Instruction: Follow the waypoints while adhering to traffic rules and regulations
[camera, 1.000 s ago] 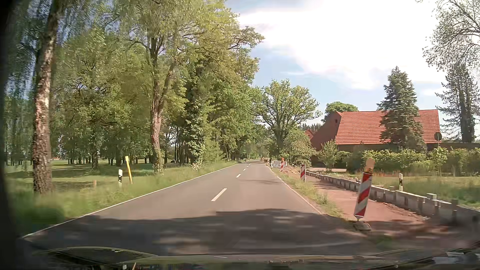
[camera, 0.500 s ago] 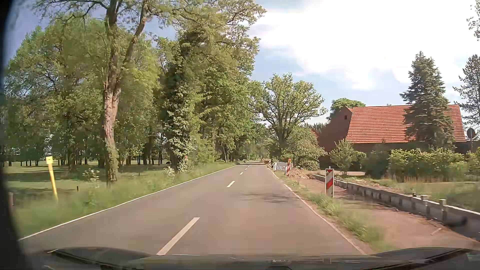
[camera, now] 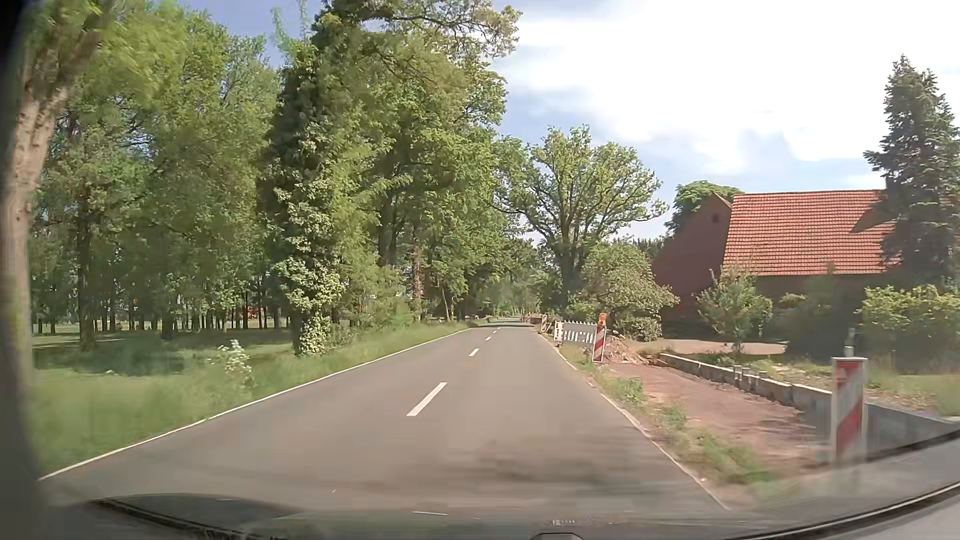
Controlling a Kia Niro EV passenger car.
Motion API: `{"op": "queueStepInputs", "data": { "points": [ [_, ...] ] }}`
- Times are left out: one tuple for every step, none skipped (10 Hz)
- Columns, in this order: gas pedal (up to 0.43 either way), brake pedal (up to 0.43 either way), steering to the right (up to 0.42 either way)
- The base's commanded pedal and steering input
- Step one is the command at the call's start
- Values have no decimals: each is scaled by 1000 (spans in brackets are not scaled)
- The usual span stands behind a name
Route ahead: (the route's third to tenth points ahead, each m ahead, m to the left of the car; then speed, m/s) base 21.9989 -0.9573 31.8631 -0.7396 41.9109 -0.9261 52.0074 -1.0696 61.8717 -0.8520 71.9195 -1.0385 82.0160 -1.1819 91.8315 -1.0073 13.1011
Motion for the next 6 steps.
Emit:
{"op": "queueStepInputs", "data": {
  "points": [
    [150, 0, -1],
    [157, 0, -1],
    [157, 0, -2],
    [157, 0, -2],
    [157, 0, -1],
    [169, 0, -1]
  ]
}}
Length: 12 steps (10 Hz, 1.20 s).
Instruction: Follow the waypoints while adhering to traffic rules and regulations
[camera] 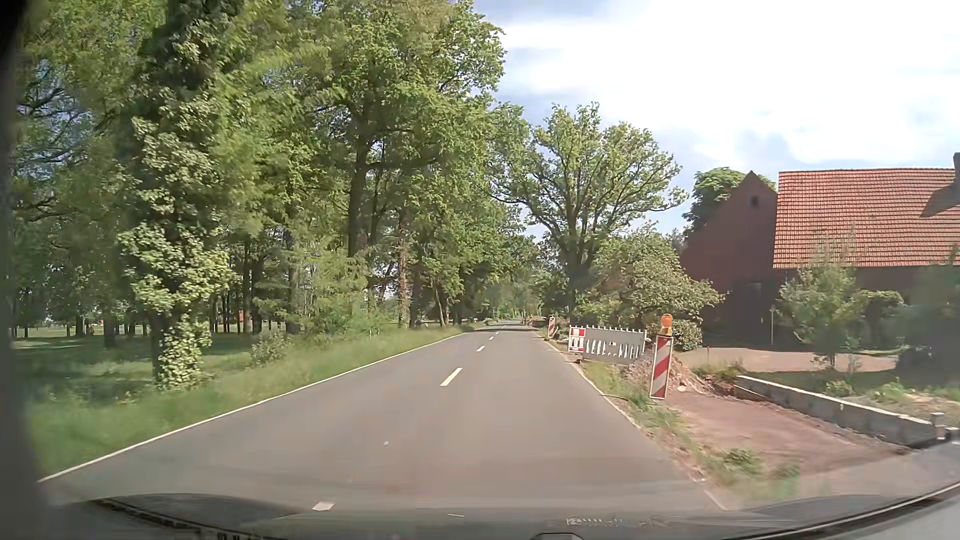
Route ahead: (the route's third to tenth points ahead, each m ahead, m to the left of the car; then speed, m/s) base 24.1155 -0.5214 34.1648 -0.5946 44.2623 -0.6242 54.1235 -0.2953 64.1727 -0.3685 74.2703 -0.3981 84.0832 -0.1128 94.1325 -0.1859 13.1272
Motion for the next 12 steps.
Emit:
{"op": "queueStepInputs", "data": {
  "points": [
    [169, 0, -2],
    [169, 0, -2],
    [169, 0, -1],
    [169, 0, -1],
    [169, 0, -1],
    [169, 0, -2],
    [169, 0, -1],
    [169, 0, -2],
    [169, 0, -1],
    [169, 0, -1],
    [169, 0, -1],
    [169, 0, -1]
  ]
}}
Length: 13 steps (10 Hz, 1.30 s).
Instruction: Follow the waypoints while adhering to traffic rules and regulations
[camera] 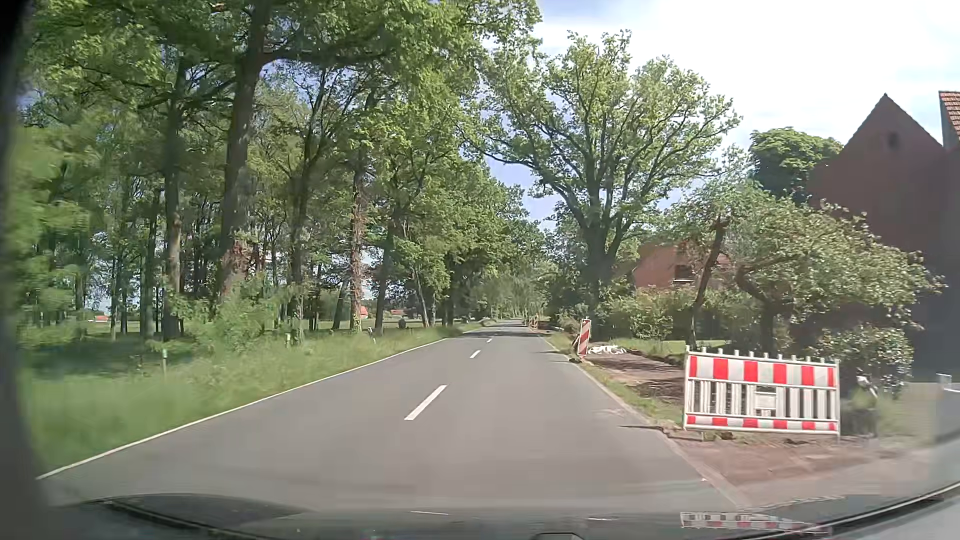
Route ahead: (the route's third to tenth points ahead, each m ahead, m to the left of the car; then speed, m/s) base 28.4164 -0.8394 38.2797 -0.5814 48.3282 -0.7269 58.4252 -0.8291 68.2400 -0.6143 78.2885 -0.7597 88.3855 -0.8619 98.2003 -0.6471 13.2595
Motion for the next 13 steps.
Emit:
{"op": "queueStepInputs", "data": {
  "points": [
    [169, 0, -1],
    [157, 0, -1],
    [157, 0, -1],
    [157, 0, -1],
    [157, 0, -1],
    [157, 0, -1],
    [157, 0, -1],
    [157, 0, -1],
    [157, 0, -1],
    [157, 0, -1],
    [157, 0, -1],
    [157, 0, -1],
    [157, 0, -1]
  ]
}}
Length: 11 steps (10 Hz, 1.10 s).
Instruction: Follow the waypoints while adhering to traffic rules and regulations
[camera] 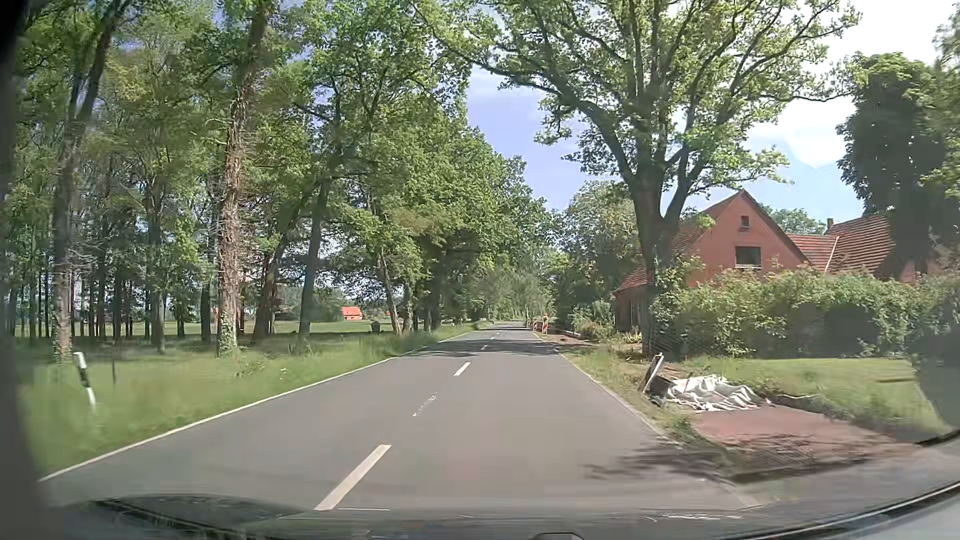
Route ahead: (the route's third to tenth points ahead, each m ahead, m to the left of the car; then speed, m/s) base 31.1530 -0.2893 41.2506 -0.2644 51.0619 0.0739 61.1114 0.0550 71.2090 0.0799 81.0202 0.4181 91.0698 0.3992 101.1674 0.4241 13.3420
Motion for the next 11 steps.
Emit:
{"op": "queueStepInputs", "data": {
  "points": [
    [169, 0, -1],
    [169, 0, -1],
    [169, 0, -1],
    [169, 0, -1],
    [169, 0, -1],
    [169, 0, -1],
    [169, 0, -1],
    [169, 0, -1],
    [169, 0, -1],
    [169, 0, -1],
    [157, 0, -1]
  ]
}}
